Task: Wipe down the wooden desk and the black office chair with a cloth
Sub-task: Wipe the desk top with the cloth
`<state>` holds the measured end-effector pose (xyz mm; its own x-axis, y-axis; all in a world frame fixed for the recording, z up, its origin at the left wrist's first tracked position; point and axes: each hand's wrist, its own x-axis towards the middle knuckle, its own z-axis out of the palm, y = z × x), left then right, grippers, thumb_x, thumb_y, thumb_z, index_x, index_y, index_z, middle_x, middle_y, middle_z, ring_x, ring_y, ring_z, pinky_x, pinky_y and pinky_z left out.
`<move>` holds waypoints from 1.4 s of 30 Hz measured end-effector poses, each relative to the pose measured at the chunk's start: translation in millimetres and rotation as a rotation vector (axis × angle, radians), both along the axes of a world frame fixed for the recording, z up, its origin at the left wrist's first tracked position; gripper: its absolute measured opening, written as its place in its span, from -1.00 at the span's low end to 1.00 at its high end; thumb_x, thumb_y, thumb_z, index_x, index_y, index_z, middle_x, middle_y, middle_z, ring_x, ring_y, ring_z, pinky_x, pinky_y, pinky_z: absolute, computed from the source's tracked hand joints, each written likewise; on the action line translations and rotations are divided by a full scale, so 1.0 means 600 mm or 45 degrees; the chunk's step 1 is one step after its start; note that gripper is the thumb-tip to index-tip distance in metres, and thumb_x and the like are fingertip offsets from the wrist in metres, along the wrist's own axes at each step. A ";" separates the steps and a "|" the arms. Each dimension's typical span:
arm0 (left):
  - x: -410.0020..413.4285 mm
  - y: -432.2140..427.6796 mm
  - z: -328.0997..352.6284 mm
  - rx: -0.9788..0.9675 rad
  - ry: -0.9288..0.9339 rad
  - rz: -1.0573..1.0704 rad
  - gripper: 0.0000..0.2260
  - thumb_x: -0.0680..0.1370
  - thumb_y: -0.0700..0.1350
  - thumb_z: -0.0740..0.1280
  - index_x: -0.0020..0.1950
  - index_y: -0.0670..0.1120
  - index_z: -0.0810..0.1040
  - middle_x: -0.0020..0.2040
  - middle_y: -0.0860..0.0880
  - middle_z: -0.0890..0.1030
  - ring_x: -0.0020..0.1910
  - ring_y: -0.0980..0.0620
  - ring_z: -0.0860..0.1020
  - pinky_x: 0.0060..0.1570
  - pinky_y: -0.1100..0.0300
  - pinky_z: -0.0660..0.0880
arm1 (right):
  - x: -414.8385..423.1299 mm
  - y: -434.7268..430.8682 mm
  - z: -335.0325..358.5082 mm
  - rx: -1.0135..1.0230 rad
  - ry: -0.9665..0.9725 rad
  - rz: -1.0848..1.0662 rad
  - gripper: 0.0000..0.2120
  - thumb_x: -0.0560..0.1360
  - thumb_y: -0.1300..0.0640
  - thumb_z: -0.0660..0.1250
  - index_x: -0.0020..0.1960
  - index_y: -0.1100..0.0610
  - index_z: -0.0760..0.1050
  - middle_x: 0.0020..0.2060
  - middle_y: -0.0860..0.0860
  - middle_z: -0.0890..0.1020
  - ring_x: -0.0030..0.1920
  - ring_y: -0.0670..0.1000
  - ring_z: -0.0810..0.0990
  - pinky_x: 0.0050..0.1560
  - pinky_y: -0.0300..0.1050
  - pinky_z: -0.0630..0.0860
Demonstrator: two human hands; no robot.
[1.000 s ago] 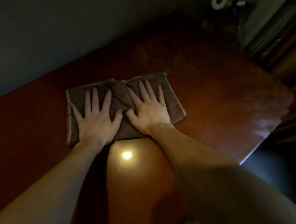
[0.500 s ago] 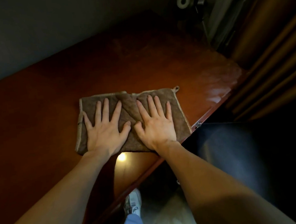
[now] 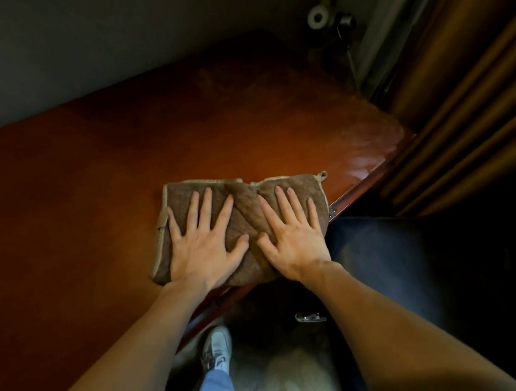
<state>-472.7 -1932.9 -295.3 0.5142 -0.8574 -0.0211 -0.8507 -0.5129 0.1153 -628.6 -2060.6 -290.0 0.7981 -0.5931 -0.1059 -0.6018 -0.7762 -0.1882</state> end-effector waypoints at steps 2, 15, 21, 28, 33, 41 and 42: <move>0.002 0.000 -0.002 -0.020 0.005 0.009 -0.25 0.53 0.48 -0.17 0.68 0.24 -0.15 0.71 -0.01 -0.18 0.66 -0.04 -0.26 0.53 -0.37 -0.29 | 0.005 -0.009 -0.003 -0.032 0.010 0.019 -0.31 0.56 -0.34 -0.23 0.64 -0.19 -0.26 0.65 0.01 -0.22 0.61 0.06 -0.35 0.55 0.20 -0.40; 0.009 -0.062 0.006 -0.109 0.036 0.442 -0.25 0.54 0.43 -0.06 0.69 0.14 0.06 0.69 -0.15 0.05 0.67 -0.20 -0.05 0.47 -0.51 -0.18 | 0.119 -0.132 0.006 -0.089 0.048 0.222 -0.30 0.57 -0.38 -0.13 0.62 -0.25 -0.31 0.66 0.01 -0.18 0.62 0.05 -0.32 0.57 0.32 -0.27; 0.052 -0.125 0.009 -0.062 0.049 0.579 -0.20 0.52 0.44 -0.13 0.70 0.12 -0.06 0.70 -0.18 -0.07 0.67 -0.22 -0.15 0.46 -0.52 -0.17 | 0.187 -0.193 0.008 -0.074 0.007 0.320 -0.39 0.63 -0.36 -0.21 0.62 -0.25 -0.28 0.66 0.00 -0.17 0.62 0.03 -0.31 0.57 0.32 -0.23; 0.093 -0.185 0.002 -0.062 0.018 0.668 -0.21 0.53 0.44 -0.11 0.70 0.10 0.00 0.69 -0.20 0.00 0.67 -0.23 -0.10 0.47 -0.52 -0.16 | 0.252 -0.260 0.003 -0.083 -0.019 0.408 -0.38 0.63 -0.35 -0.19 0.63 -0.25 -0.24 0.66 0.00 -0.14 0.63 0.03 -0.28 0.58 0.30 -0.23; 0.121 -0.220 0.008 -0.037 0.002 0.692 -0.21 0.54 0.43 -0.10 0.70 0.08 0.04 0.69 -0.20 0.03 0.67 -0.23 -0.07 0.47 -0.53 -0.12 | 0.288 -0.299 0.010 -0.064 -0.004 0.456 -0.37 0.62 -0.34 -0.17 0.63 -0.24 -0.24 0.66 0.01 -0.14 0.63 0.03 -0.28 0.58 0.30 -0.24; 0.194 -0.292 0.010 -0.038 -0.015 0.748 -0.21 0.54 0.44 -0.19 0.70 0.09 0.02 0.69 -0.18 0.01 0.67 -0.21 -0.08 0.48 -0.51 -0.14 | 0.378 -0.374 0.013 -0.061 0.017 0.533 -0.37 0.62 -0.33 -0.14 0.64 -0.23 -0.21 0.66 -0.01 -0.14 0.62 0.01 -0.30 0.58 0.25 -0.28; 0.203 -0.299 0.009 -0.042 -0.020 0.757 -0.21 0.54 0.44 -0.19 0.70 0.10 0.02 0.69 -0.18 0.01 0.67 -0.21 -0.08 0.48 -0.51 -0.14 | 0.389 -0.382 0.012 -0.066 0.006 0.542 -0.37 0.62 -0.32 -0.14 0.64 -0.23 -0.20 0.66 -0.01 -0.14 0.63 0.01 -0.29 0.58 0.24 -0.29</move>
